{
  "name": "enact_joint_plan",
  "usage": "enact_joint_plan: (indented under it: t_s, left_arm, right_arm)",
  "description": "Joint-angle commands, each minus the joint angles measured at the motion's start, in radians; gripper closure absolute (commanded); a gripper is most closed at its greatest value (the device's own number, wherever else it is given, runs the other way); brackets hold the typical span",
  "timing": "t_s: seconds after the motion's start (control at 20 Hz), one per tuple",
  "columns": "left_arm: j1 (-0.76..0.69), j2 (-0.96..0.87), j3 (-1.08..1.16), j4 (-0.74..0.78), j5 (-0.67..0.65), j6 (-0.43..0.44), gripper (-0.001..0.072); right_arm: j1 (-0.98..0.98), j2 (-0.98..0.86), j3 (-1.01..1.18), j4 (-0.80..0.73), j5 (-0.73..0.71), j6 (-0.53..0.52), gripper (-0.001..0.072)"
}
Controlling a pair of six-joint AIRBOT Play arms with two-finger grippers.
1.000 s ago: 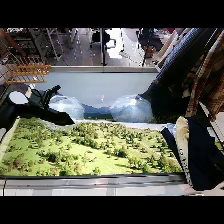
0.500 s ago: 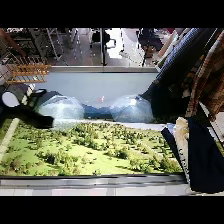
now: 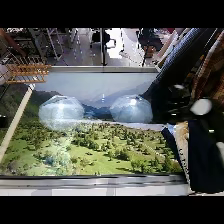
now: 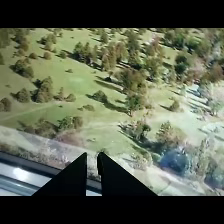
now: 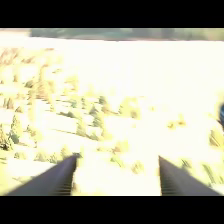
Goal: Fold the clothes and pants, and hang the long-sleeved shirts on hangers.
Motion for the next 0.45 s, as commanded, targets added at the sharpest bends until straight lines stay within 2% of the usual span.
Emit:
enact_joint_plan:
  t_s: [0.0, 0.05, 0.1, 0.25, 0.4]
  left_arm:
    - [0.061, 0.019, 0.000, 0.020, 0.029, -0.168, 0.0625]
    - [0.061, 0.019, 0.000, 0.020, 0.028, -0.180, 0.0625]
    - [0.061, 0.019, 0.000, 0.020, 0.029, -0.180, 0.0625]
    - [0.061, 0.019, 0.000, 0.020, 0.029, -0.180, 0.0625]
    - [0.061, 0.019, 0.000, 0.020, 0.029, -0.180, 0.0625]
  right_arm:
    - [0.211, -0.078, -0.038, -0.105, -0.236, -0.004, 0.0466]
    - [0.224, -0.092, -0.038, -0.104, -0.295, -0.005, 0.0612]
    - [0.235, -0.101, -0.038, -0.104, -0.365, -0.011, 0.0696]
    - [0.238, -0.102, -0.037, -0.104, -0.547, -0.026, 0.0691]
    - [0.239, -0.100, -0.033, -0.081, -0.554, -0.014, 0.0697]
